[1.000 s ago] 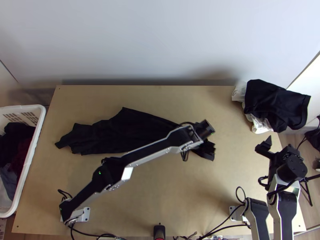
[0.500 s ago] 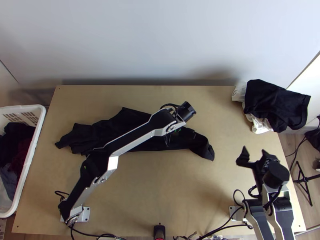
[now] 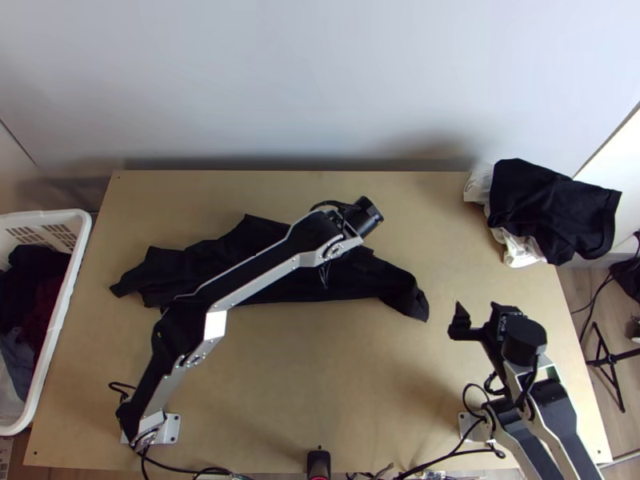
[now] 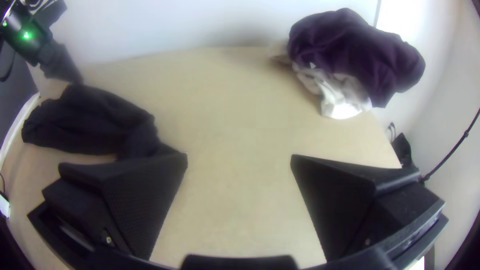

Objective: Fold the t-shirt

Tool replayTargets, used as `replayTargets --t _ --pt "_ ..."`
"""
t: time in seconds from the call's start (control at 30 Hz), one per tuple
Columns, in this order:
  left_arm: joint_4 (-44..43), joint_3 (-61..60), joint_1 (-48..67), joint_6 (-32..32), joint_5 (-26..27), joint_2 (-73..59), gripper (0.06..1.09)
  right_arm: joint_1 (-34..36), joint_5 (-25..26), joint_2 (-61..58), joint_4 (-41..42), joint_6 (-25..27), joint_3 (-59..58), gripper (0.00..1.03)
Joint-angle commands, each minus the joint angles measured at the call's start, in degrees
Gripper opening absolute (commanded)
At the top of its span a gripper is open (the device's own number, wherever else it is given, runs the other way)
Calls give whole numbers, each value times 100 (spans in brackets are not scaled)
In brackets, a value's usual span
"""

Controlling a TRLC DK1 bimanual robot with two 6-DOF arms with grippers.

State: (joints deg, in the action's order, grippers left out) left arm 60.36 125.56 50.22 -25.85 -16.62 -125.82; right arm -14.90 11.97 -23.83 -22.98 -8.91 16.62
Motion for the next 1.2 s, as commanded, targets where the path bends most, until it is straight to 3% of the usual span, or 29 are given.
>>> replayTargets --t 0.0,0.17,0.5,0.8,1.17 --pt "2 -58 -109 97 -210 181 104 -347 -98 -675 690 -85 -186 96" --pt "2 -137 -240 168 -236 295 104 -769 -204 -1334 628 -217 -19 96" --pt "-6 -181 -425 220 -254 304 104 -2008 -397 -2125 -391 -67 641 96" --pt "-50 -128 -495 220 -254 242 104 -2448 -397 -3259 233 -138 808 97" --pt "-24 -128 -697 247 -245 400 104 -2430 -204 -3619 1050 311 641 96"
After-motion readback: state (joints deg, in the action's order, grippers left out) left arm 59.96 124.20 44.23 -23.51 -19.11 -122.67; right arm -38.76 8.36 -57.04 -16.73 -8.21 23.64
